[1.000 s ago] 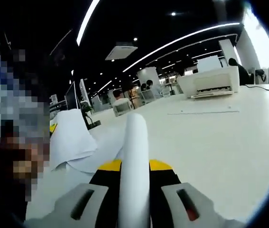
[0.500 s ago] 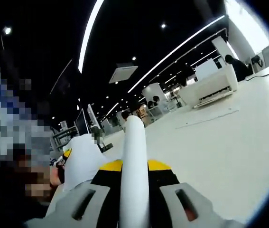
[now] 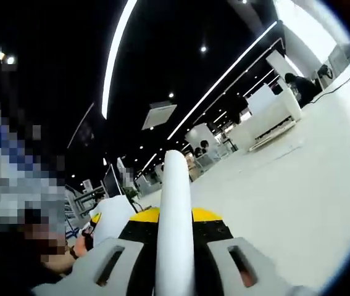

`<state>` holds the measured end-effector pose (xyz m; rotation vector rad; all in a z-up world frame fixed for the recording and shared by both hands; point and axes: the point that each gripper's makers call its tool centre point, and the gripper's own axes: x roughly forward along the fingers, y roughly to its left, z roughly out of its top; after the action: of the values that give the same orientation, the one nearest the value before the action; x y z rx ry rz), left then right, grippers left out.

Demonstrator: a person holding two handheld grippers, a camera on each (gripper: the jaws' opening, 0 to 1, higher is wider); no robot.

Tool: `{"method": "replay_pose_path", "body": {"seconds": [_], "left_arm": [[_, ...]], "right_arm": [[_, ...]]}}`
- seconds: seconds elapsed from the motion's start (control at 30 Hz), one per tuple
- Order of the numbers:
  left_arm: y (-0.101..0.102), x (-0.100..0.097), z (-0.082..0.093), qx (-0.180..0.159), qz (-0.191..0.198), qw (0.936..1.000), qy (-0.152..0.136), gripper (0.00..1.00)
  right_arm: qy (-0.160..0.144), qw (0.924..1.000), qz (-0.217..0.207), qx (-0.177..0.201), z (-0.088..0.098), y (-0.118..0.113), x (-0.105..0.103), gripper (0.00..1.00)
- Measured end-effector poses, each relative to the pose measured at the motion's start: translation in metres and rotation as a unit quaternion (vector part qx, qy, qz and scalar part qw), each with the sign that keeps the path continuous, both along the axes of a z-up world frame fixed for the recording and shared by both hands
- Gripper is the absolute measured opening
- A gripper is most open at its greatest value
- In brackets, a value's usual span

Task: Organize the stack of printing papers by aligning and flattening the scattered papers on the table

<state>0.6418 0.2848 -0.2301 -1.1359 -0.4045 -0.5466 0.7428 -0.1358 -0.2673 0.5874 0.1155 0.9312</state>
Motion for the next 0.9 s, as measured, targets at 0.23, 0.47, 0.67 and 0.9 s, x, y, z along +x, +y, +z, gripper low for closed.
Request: {"method": "replay_pose_path", "body": {"seconds": [0.23,0.47,0.67,0.9], "left_arm": [[0.000,0.000,0.000,0.000,0.001,1.0000,0.000,0.07],[0.000,0.000,0.000,-0.001,0.001,1.0000,0.000,0.07],[0.000,0.000,0.000,-0.001,0.001,1.0000,0.001,0.07],[0.000,0.000,0.000,-0.001,0.001,1.0000,0.001,0.07]], "right_arm": [[0.003,0.9997,-0.020,0.012,0.006,-0.001,-0.002,0.10],[0.007,0.9961,-0.047,0.074,0.019,-0.014,-0.005,0.08],[0.013,0.9914,-0.062,0.114,0.026,-0.023,-0.005,0.07],[0.018,0.9869,-0.076,0.141,0.028,-0.047,0.014,0.06]]}}
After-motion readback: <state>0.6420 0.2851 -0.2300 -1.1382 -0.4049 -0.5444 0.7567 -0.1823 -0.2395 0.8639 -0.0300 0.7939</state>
